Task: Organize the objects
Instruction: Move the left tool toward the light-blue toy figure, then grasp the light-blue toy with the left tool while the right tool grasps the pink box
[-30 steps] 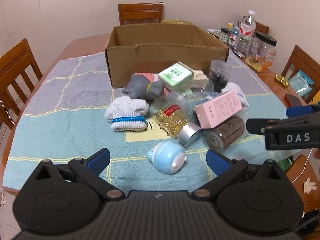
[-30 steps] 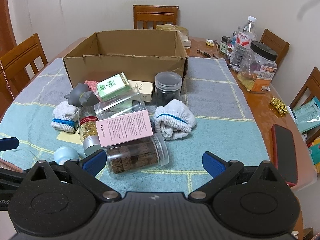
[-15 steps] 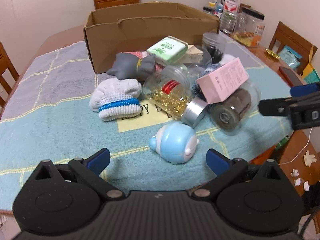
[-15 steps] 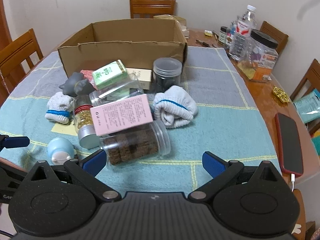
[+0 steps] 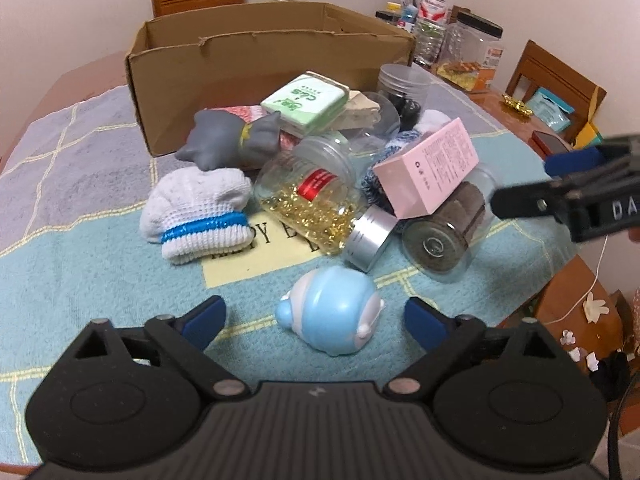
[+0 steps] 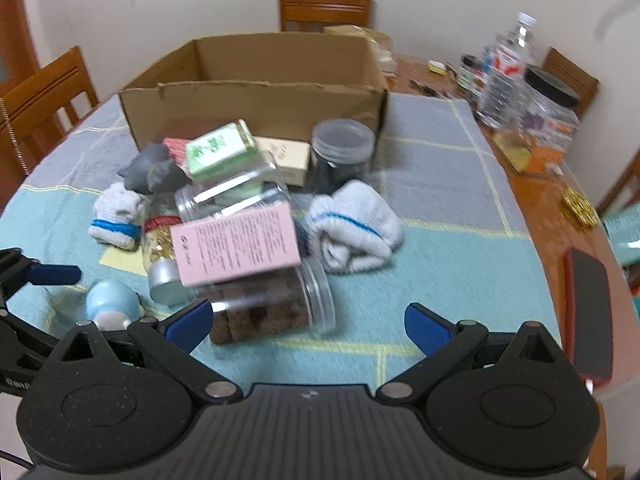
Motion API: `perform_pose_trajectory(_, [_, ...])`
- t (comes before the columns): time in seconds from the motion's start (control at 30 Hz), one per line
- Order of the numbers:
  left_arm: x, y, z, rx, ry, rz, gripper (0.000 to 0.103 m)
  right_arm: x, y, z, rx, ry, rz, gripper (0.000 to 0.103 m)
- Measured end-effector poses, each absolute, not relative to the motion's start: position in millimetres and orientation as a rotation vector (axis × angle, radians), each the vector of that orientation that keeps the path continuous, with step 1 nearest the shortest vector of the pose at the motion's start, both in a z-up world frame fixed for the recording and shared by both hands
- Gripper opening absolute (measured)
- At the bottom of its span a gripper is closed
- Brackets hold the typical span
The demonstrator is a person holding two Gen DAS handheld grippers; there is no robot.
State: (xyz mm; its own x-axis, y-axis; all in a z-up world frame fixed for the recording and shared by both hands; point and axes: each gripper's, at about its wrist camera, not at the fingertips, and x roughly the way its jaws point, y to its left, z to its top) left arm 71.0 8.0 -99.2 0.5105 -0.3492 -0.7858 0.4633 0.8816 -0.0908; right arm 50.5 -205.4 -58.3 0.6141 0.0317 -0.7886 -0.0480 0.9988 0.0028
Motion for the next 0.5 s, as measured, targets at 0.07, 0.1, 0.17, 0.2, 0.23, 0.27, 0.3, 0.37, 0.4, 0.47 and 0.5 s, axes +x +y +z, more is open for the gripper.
perform_pose_trajectory(0.07, [73.3,8.4,-101.5,0.131,0.926,-0.492,0.080,57.0,-204.3,-57.1,-0.019,0.909,0.069,0.103])
perform_pose_trajectory(0.1, [74.3,8.9,-102.9,0.127,0.932,-0.498,0.076,59.2,-203.7,-56.8,-0.019,0.910,0.079,0.103])
perform_pose_trajectory(0.17, [75.4,9.4,-106.1,0.122,0.943,-0.512,0.071,63.6,-201.5,-56.9,-0.031,0.911,0.104,0.103])
perform_pose_trajectory(0.2, [75.7,9.4,-107.0,0.119,0.944,-0.518,0.069,65.4,-200.2,-57.4,-0.037,0.912,0.111,0.103])
perform_pose_trajectory(0.23, [75.5,9.3,-107.4,0.117,0.939,-0.524,0.069,66.9,-199.1,-57.9,-0.044,0.913,0.118,0.103])
perform_pose_trajectory(0.27, [75.6,9.0,-107.7,0.115,0.934,-0.531,0.069,68.1,-197.9,-58.3,-0.051,0.913,0.127,0.103])
perform_pose_trajectory(0.3, [76.0,8.5,-107.9,0.113,0.932,-0.533,0.069,68.4,-197.3,-58.6,-0.056,0.911,0.134,0.103])
perform_pose_trajectory(0.37, [77.7,7.4,-108.4,0.104,0.923,-0.524,0.069,69.6,-195.1,-58.8,-0.067,0.909,0.154,0.103])
perform_pose_trajectory(0.4, [78.9,6.8,-108.4,0.096,0.921,-0.520,0.068,70.0,-194.0,-58.9,-0.071,0.908,0.160,0.103])
perform_pose_trajectory(0.47, [79.4,6.2,-109.2,0.086,0.908,-0.514,0.063,70.5,-191.7,-58.6,-0.079,0.904,0.171,0.103])
perform_pose_trajectory(0.5, [79.8,5.9,-109.2,0.083,0.903,-0.512,0.057,71.1,-190.5,-58.6,-0.083,0.903,0.174,0.103])
